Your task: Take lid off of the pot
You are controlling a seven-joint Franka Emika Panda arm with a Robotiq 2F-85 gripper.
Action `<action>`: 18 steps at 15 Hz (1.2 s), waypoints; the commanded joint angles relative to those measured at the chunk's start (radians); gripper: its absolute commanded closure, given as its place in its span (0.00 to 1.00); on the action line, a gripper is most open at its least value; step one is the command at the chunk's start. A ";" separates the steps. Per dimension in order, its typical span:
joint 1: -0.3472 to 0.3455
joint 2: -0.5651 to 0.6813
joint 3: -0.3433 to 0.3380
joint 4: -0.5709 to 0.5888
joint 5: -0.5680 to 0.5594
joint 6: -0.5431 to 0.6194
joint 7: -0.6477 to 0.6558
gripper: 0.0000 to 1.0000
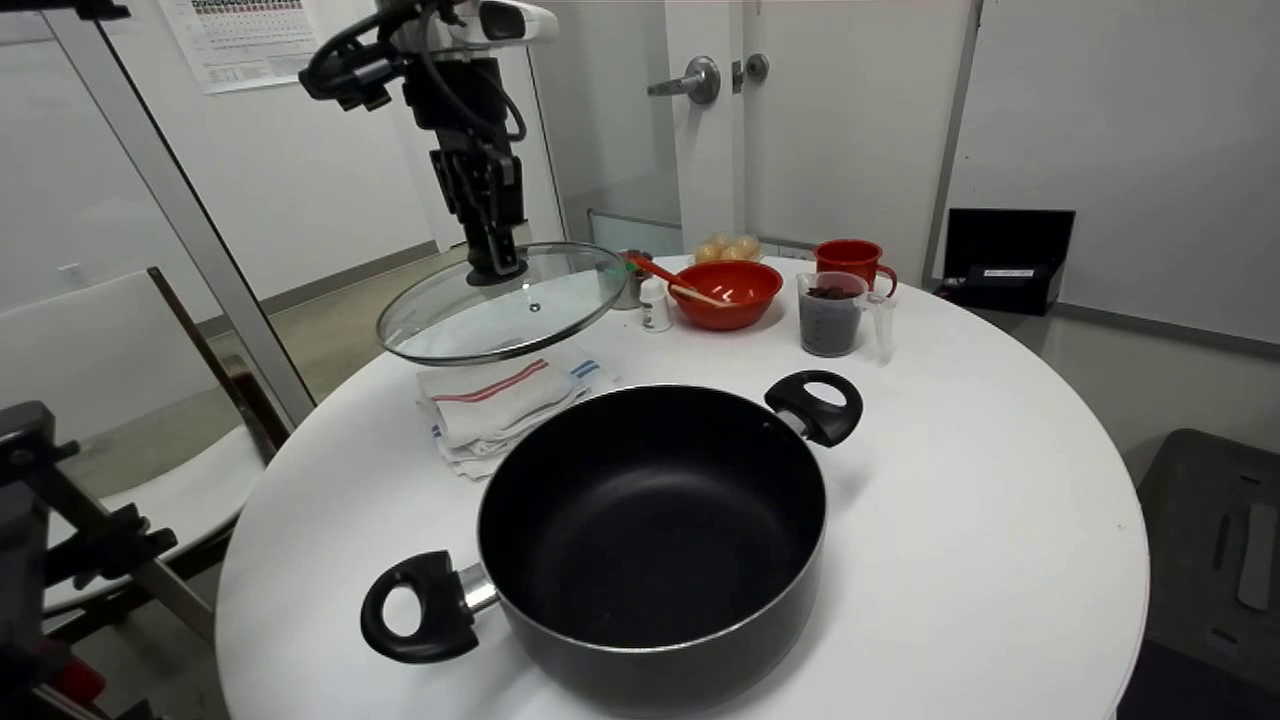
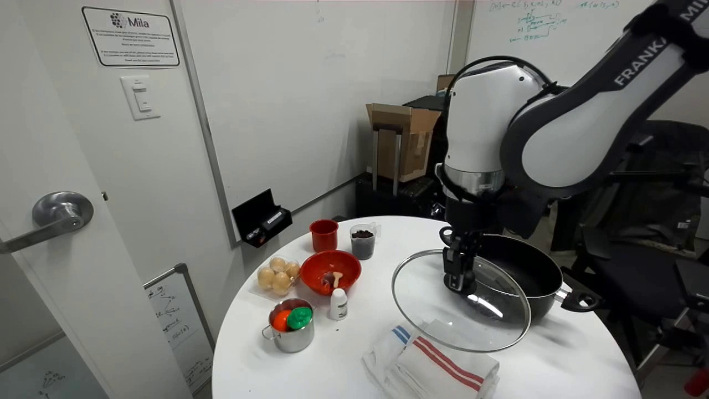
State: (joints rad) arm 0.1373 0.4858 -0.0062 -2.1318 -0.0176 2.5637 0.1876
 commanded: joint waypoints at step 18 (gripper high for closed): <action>-0.224 0.342 0.139 0.360 0.095 -0.224 -0.461 0.74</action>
State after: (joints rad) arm -0.0780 0.8032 0.1227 -1.8350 0.0770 2.4023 -0.2441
